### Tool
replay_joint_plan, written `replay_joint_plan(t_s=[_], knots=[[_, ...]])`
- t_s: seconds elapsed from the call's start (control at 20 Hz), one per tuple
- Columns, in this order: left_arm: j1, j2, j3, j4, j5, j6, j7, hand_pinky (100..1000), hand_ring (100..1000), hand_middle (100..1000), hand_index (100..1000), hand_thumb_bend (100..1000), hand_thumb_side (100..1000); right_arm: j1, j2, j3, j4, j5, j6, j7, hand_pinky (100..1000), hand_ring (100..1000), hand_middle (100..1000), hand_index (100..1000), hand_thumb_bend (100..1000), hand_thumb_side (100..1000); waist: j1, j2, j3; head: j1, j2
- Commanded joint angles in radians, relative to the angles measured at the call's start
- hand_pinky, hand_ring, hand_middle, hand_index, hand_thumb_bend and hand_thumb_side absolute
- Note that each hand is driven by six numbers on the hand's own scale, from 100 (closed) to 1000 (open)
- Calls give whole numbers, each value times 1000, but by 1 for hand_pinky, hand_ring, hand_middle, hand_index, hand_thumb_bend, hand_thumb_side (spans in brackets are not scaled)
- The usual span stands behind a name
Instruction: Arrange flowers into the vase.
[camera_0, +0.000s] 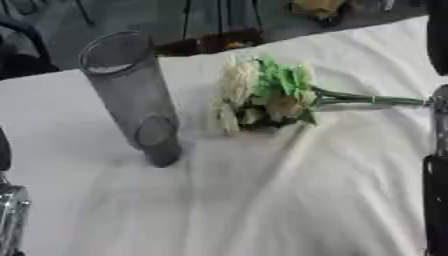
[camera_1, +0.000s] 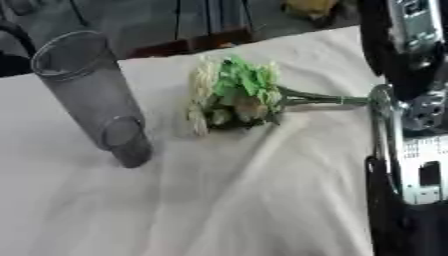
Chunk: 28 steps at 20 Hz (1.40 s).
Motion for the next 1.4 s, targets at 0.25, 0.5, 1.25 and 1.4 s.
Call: replay_joint_plan(t_s=[0.25,0.5,1.25,1.4], knots=[[-6,8,6,-14,2,0,-3,672,835,933,1000,100,1000,-21,-12,0,-9,8,1,3,796,828,741,909,217,1000,-6,-20,5,24,1],[-4,8,4,-14,4,1,-5,673,835,933,1000,100,1000,-35,-21,2,7,18,0,10,797,825,740,909,290,1000,-7,-26,8,50,16],[1,12,-1,-14,10,5,-14,674,836,934,1000,100,1000,-271,-131,0,363,243,-19,90,813,840,745,907,484,1000,-8,-47,13,61,34],[2,12,-1,-14,10,5,-15,674,837,934,1000,100,1000,-280,-127,1,407,291,-61,65,839,869,776,923,595,1000,-8,-47,13,61,34]])
